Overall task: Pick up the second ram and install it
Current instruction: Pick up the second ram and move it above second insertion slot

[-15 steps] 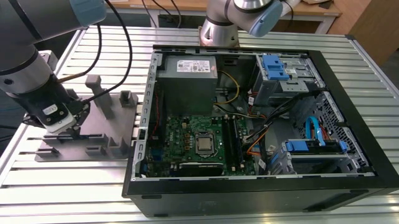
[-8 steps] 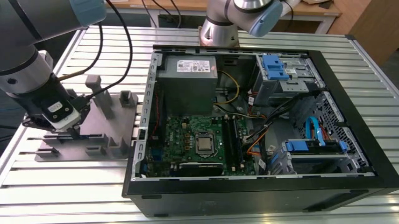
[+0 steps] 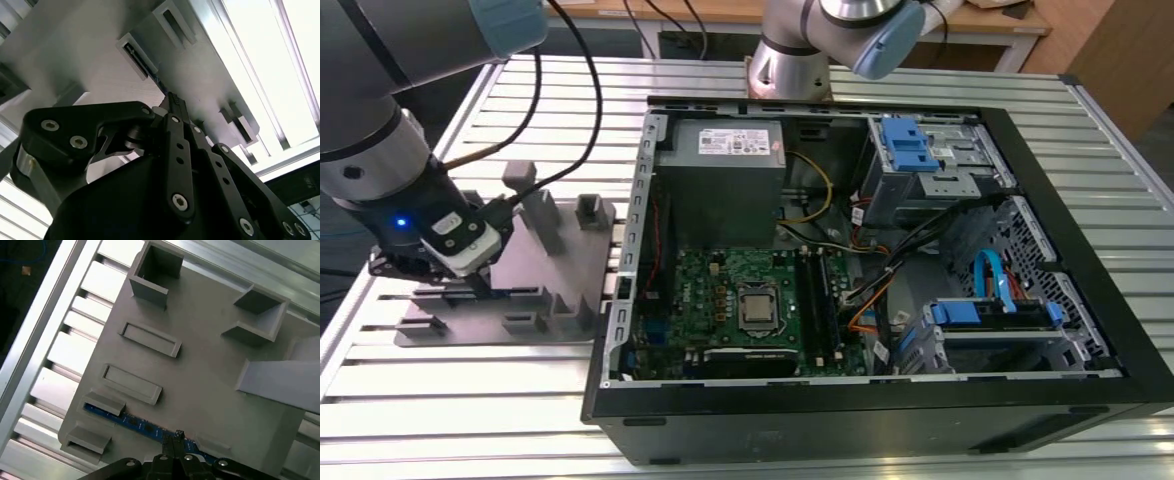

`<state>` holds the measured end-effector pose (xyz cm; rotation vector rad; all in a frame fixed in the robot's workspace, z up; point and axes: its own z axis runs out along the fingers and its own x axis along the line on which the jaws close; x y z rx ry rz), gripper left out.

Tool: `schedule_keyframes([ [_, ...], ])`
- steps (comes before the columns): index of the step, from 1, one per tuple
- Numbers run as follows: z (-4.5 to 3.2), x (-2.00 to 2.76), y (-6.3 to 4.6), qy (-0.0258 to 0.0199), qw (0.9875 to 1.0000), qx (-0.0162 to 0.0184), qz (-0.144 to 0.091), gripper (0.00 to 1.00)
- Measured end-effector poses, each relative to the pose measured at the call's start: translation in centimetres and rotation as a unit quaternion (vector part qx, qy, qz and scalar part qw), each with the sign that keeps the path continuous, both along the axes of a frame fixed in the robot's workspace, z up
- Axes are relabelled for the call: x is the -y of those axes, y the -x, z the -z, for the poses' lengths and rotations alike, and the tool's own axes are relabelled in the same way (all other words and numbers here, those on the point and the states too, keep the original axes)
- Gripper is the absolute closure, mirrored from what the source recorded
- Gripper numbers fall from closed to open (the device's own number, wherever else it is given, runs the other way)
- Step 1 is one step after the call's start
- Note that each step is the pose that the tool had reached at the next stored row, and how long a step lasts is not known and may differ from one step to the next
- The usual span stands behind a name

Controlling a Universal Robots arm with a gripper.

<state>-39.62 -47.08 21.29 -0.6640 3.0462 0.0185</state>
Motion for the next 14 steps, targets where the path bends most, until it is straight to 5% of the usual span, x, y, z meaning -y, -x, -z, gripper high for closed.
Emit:
schedule_keyframes([
  [7, 0.00, 0.00, 0.00, 0.0000, 0.9991, 0.0000, -0.043, 0.93],
  [14, 0.00, 0.00, 0.00, 0.0000, 0.9965, 0.0000, -0.084, 0.93],
])
